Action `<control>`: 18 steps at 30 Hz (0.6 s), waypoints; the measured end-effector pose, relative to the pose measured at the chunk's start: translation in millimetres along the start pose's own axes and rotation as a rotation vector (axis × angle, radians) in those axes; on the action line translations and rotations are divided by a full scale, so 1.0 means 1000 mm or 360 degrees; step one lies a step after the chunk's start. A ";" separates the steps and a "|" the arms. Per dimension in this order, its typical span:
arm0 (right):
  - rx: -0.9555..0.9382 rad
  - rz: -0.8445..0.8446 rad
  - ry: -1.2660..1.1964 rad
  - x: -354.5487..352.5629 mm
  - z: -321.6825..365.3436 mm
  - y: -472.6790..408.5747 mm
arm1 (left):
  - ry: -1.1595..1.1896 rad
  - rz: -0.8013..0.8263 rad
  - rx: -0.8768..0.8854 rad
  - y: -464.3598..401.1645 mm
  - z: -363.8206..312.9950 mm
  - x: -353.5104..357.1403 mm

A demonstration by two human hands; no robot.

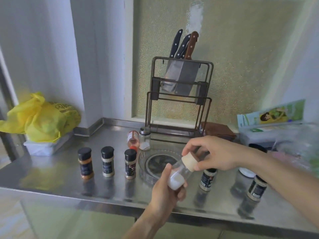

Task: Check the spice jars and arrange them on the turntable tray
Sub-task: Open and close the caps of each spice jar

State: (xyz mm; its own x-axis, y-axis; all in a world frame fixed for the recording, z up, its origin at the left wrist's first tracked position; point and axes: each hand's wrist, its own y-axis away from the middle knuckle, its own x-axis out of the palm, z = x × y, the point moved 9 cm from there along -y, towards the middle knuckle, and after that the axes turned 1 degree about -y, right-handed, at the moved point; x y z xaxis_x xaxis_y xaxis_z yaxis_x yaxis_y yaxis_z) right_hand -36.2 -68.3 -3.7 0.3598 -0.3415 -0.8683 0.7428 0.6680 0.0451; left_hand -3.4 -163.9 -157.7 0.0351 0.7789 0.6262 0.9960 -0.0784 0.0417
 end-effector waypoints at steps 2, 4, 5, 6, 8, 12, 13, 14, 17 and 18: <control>-0.0006 -0.0024 -0.0074 0.005 0.001 0.000 | -0.0040 -0.0066 -0.0048 -0.002 0.005 -0.006; -0.0039 -0.0075 -0.0085 0.009 0.003 0.000 | -0.0052 -0.0090 -0.0106 -0.005 0.009 -0.011; -0.0058 -0.0098 -0.0064 0.011 0.005 -0.001 | -0.0047 -0.0075 -0.0120 -0.006 0.010 -0.012; -0.0067 -0.0109 -0.0047 0.012 0.006 -0.001 | -0.0030 -0.0050 -0.0129 -0.007 0.011 -0.011; -0.0048 -0.0122 0.0007 0.013 0.008 -0.003 | 0.0011 -0.0005 -0.0143 -0.007 0.011 -0.010; 0.0075 -0.0218 0.0165 0.009 0.007 -0.010 | 0.0087 0.0019 -0.0125 -0.007 0.012 -0.013; 0.0101 -0.0210 0.0168 0.009 0.006 -0.011 | 0.0109 0.0020 -0.0115 -0.007 0.012 -0.013; 0.0117 -0.0186 0.0172 0.009 0.006 -0.011 | 0.0130 0.0016 -0.0108 -0.007 0.012 -0.014; 0.0072 -0.0070 0.0110 0.014 0.009 -0.011 | 0.0157 0.0032 -0.0088 -0.005 0.010 -0.014; 0.0053 -0.0062 0.0067 0.015 0.010 -0.011 | 0.0146 0.0051 -0.0083 -0.004 0.009 -0.013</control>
State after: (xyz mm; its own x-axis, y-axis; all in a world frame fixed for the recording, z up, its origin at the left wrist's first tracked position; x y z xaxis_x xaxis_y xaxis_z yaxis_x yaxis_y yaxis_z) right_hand -33.7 -87.6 -12.1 0.3064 -0.3383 -0.8898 0.7745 0.6320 0.0264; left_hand -7.2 -168.2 -172.8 0.0568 0.7155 0.6963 0.9889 -0.1363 0.0594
